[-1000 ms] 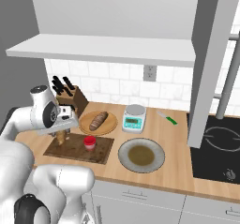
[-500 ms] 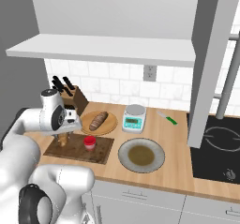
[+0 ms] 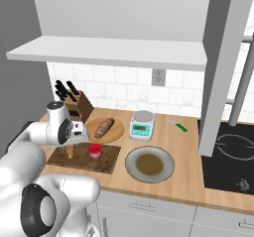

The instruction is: From the different types of pastries on the counter, select a croissant and place it on the cutting board. Then retrieve a jar of jam from the cabinet and place it alongside the croissant on the cutting board.

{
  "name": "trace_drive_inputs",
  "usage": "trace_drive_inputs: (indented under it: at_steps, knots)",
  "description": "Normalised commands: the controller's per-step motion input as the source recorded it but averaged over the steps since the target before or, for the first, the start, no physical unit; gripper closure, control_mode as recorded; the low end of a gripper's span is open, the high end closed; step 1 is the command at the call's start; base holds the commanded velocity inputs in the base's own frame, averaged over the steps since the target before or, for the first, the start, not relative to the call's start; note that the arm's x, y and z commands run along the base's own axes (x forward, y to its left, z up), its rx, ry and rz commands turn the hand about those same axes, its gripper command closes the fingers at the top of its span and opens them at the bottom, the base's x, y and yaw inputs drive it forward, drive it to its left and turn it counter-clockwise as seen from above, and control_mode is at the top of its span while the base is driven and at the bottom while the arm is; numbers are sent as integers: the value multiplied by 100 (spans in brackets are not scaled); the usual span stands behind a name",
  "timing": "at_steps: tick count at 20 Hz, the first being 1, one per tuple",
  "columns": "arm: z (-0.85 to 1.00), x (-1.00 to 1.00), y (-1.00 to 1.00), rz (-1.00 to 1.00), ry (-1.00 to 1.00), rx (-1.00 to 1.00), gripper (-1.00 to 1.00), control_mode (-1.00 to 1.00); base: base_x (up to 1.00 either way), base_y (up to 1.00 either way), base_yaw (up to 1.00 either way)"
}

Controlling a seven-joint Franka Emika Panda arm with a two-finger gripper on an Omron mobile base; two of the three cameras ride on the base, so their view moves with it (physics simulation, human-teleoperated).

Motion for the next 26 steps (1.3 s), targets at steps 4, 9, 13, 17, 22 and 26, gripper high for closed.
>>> trace_drive_inputs:
  at_steps: [4, 9, 13, 17, 22, 26]
  knots:
    - [-15, 32, 0, 0, 0, 0, -100, -100, 0, 0, 0]
    - [-13, 22, 0, 0, 0, 0, -100, -100, 0, 0, 0]
    - [-10, 16, 0, 0, 0, 0, -100, -100, 0, 0, 0]
    - [-11, 3, 0, 0, 3, 0, -100, -100, 0, 0, 0]
    - [34, -57, 16, 0, -9, 0, -100, -100, 0, 0, 0]
    - [100, -85, 19, 1, -33, 0, -100, -100, 0, 0, 0]
